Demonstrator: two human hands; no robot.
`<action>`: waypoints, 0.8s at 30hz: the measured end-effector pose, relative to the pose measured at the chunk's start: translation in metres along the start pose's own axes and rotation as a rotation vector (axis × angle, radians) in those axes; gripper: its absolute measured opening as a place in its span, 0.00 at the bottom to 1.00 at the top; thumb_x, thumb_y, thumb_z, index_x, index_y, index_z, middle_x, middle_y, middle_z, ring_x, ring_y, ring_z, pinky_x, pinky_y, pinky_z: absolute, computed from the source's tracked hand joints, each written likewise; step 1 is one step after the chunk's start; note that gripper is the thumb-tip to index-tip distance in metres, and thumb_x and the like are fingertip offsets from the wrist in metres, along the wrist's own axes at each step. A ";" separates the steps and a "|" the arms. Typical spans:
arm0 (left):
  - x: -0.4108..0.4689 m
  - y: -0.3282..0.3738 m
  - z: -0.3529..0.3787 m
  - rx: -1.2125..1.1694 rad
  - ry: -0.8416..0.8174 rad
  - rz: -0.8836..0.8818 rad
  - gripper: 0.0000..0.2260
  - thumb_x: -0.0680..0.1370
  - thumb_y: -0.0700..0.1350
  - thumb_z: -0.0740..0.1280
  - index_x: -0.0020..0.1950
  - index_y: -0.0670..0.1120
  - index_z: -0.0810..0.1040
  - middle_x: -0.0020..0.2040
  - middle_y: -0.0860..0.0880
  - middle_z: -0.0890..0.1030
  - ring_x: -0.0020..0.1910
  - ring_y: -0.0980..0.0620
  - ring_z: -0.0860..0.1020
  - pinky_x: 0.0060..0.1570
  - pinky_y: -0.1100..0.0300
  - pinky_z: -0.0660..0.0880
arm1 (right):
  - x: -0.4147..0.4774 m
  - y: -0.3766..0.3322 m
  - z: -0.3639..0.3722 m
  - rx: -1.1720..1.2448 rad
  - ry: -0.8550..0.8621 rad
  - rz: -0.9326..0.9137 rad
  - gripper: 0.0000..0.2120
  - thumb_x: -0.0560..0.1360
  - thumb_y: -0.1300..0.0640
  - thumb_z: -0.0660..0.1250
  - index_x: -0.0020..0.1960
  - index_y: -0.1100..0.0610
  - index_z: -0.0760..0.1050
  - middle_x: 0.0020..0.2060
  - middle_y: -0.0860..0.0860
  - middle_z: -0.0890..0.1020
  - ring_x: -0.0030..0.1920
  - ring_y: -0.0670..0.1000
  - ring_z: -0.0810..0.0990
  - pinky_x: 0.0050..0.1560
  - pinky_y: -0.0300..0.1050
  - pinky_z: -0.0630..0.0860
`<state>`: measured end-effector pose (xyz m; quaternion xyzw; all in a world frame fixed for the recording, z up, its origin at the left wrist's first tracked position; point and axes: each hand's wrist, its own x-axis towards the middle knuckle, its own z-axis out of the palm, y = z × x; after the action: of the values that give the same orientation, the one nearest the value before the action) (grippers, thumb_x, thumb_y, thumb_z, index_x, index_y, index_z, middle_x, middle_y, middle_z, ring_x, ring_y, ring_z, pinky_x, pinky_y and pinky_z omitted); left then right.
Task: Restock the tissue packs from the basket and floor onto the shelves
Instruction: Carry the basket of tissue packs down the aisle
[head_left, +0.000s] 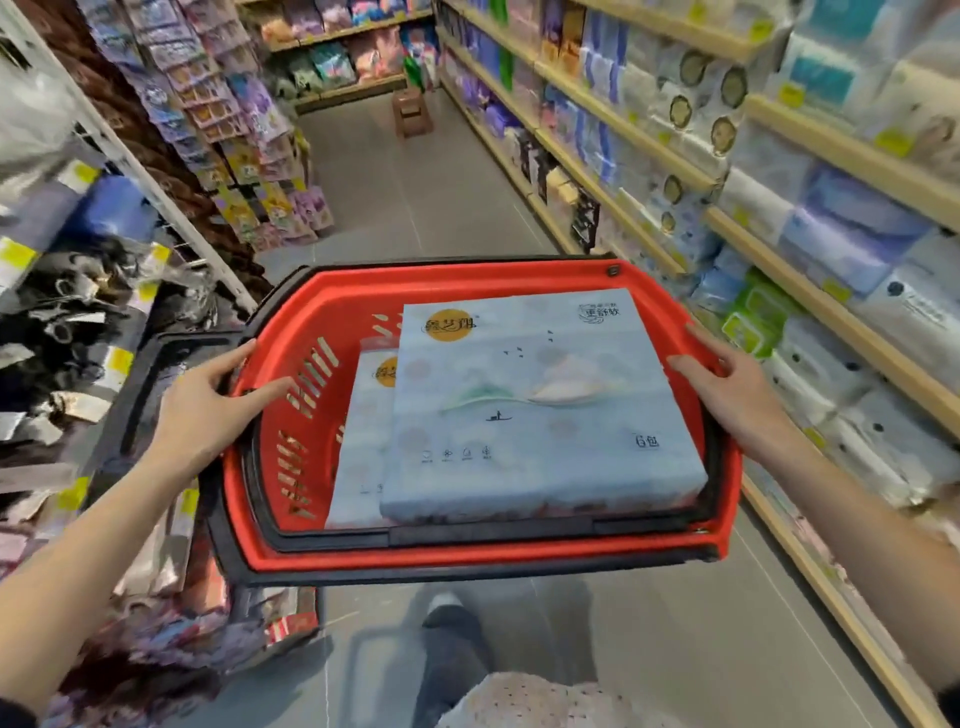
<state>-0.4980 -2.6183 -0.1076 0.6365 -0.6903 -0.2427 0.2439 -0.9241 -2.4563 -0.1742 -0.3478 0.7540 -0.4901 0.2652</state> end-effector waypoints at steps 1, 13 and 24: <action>0.024 0.000 0.004 -0.013 -0.022 0.021 0.30 0.68 0.54 0.74 0.68 0.52 0.71 0.60 0.45 0.79 0.52 0.52 0.76 0.52 0.57 0.70 | 0.011 0.000 0.009 0.004 0.021 0.008 0.25 0.71 0.50 0.68 0.68 0.48 0.69 0.60 0.44 0.75 0.57 0.43 0.73 0.61 0.41 0.68; 0.309 0.060 0.081 0.113 -0.354 0.418 0.31 0.66 0.55 0.75 0.68 0.53 0.71 0.49 0.48 0.81 0.47 0.51 0.79 0.52 0.53 0.74 | 0.069 0.012 0.098 0.101 0.449 0.230 0.24 0.72 0.57 0.68 0.67 0.55 0.69 0.60 0.48 0.75 0.57 0.44 0.72 0.53 0.26 0.65; 0.375 0.172 0.260 0.080 -0.688 0.697 0.31 0.68 0.51 0.75 0.69 0.51 0.70 0.44 0.48 0.80 0.41 0.51 0.79 0.42 0.57 0.73 | 0.061 0.058 0.069 0.073 0.830 0.518 0.29 0.70 0.56 0.71 0.69 0.53 0.67 0.56 0.44 0.73 0.58 0.43 0.72 0.57 0.37 0.65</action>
<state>-0.8237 -2.9736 -0.1848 0.2593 -0.9116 -0.3161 0.0437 -0.9259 -2.5264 -0.2579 0.0854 0.8401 -0.5313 0.0674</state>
